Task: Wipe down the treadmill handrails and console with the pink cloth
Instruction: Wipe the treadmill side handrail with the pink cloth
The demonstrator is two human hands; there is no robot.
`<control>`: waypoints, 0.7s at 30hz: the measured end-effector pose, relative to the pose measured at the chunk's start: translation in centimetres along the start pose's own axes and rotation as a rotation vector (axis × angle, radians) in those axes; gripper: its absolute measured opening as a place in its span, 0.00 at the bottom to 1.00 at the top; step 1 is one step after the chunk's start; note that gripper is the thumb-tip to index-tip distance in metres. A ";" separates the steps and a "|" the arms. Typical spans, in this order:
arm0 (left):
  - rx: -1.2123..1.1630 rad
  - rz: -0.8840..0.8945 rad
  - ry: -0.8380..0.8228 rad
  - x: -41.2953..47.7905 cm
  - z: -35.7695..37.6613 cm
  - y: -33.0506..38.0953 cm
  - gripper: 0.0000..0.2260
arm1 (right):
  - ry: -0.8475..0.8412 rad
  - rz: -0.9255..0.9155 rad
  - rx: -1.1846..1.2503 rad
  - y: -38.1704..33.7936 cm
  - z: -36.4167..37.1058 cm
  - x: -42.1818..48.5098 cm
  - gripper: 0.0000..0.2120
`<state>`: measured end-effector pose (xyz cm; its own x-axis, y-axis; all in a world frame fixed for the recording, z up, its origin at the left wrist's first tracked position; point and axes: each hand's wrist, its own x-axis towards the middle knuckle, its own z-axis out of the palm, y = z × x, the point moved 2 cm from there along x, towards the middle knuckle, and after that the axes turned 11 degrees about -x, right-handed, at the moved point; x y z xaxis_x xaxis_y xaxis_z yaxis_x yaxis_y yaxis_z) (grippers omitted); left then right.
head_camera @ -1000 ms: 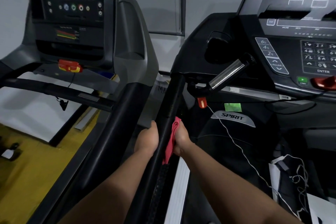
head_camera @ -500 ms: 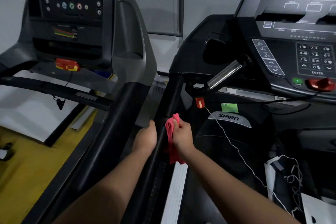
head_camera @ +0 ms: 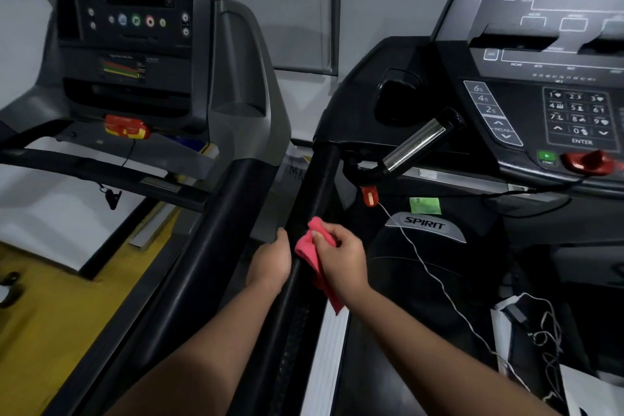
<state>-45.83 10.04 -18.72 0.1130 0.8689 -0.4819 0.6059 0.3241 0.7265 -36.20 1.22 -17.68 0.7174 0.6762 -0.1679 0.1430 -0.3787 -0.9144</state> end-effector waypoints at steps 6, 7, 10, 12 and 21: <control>-0.011 -0.005 -0.009 -0.2 -0.1 0.1 0.29 | 0.012 -0.107 -0.134 -2.0 -0.9 1.9 0.11; -0.013 -0.008 -0.011 -0.2 -0.1 0.1 0.29 | 0.015 -0.119 -0.165 -2.3 -0.9 2.1 0.12; -0.013 -0.002 -0.018 0.2 0.0 -0.2 0.29 | 0.010 -0.187 -0.312 -2.4 -0.4 1.1 0.13; -0.037 -0.002 -0.040 0.5 0.1 -0.5 0.30 | -0.026 -0.254 -0.387 -1.9 0.0 -0.4 0.13; -0.029 -0.005 -0.028 0.2 -0.1 -0.3 0.29 | -0.004 -0.257 -0.415 -3.5 -0.4 1.8 0.13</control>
<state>-46.10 10.18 -18.96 0.1327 0.8566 -0.4986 0.5838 0.3389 0.7378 -35.16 3.56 -14.62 0.6209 0.7828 0.0422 0.5754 -0.4185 -0.7027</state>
